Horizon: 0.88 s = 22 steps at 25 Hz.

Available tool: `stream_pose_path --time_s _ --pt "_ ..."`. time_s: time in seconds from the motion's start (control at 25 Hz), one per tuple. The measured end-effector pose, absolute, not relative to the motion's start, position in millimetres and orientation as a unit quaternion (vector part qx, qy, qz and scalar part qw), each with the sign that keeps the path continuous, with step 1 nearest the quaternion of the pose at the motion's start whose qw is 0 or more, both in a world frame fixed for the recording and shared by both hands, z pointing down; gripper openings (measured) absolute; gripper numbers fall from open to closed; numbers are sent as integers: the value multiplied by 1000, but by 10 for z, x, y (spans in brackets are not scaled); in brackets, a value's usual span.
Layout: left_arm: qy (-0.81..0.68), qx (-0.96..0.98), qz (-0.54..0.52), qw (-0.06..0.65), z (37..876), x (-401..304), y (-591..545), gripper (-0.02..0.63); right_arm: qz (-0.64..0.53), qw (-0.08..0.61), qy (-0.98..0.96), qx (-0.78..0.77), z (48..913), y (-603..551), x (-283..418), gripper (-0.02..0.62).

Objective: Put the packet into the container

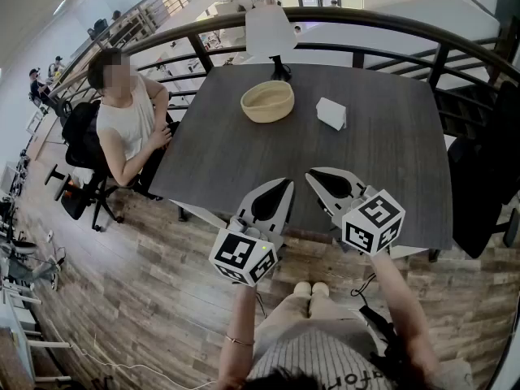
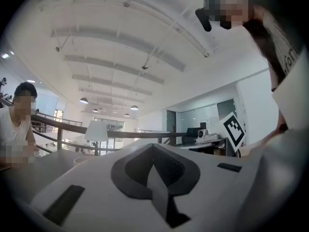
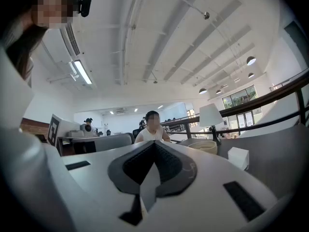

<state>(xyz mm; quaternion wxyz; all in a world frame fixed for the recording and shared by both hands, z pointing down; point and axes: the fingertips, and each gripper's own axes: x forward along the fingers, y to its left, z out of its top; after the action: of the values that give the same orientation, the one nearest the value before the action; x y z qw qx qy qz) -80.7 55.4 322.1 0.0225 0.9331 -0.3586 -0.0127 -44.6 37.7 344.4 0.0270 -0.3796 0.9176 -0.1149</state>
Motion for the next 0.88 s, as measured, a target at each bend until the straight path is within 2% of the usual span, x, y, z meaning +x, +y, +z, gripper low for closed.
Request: stream_pose_path --time_s 0.88 --pt "-360 933 -11 27 3266 -684 583 8 -118 29 919 -374 3468 442 -293 11"
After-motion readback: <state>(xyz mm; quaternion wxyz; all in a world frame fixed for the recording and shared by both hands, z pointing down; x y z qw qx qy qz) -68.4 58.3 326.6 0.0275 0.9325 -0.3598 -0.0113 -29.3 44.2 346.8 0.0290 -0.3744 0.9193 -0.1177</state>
